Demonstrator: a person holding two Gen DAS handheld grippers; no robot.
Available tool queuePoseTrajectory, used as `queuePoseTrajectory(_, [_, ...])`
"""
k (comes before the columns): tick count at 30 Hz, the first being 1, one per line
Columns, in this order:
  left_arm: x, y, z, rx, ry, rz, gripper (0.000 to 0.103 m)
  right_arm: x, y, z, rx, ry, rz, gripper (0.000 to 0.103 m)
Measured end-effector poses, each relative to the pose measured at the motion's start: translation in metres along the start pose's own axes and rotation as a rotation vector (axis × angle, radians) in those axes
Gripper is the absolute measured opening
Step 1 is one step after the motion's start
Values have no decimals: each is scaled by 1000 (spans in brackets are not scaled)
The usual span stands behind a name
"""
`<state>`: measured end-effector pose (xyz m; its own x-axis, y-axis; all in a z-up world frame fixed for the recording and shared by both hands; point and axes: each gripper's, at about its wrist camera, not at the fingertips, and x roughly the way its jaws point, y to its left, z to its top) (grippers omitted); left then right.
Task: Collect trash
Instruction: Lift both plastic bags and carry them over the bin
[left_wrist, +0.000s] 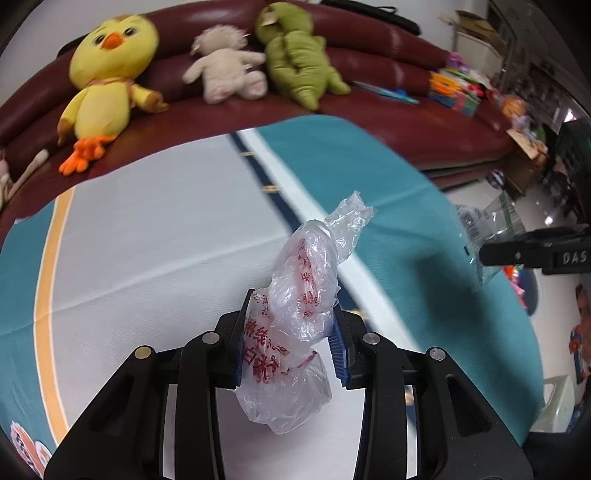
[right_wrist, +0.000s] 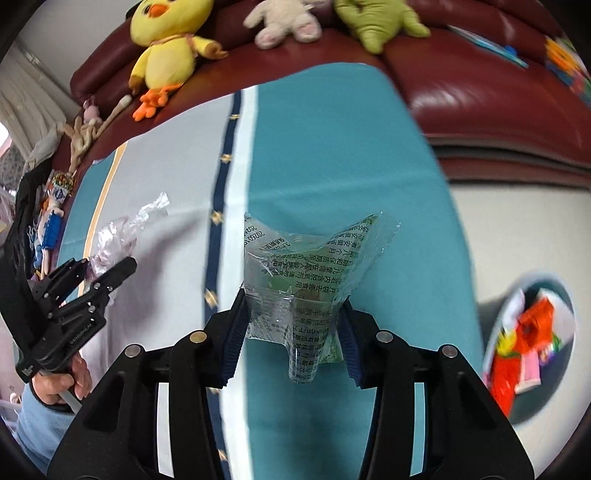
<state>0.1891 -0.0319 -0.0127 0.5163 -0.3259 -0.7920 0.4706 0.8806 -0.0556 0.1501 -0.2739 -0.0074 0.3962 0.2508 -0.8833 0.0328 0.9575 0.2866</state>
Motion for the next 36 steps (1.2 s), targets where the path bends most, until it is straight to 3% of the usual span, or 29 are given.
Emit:
queuePoseTrajectory(9, [-3,-102,-7,45,-7,-107,37,-43,-80,-72,89,-80,-15,44])
queuePoseTrajectory(18, [21,-204,-3,151,34,-205,37,-87,-166,-125,227,-165,-38,45])
queuePoseTrajectory(27, [52,-270,8,237,81,-244,37,-104,-241,-145,348,-191,-45,48])
queuePoseTrajectory(36, [90,-331,16,321,139,-289,37,-94,-291,-143,430,-171,-28,51])
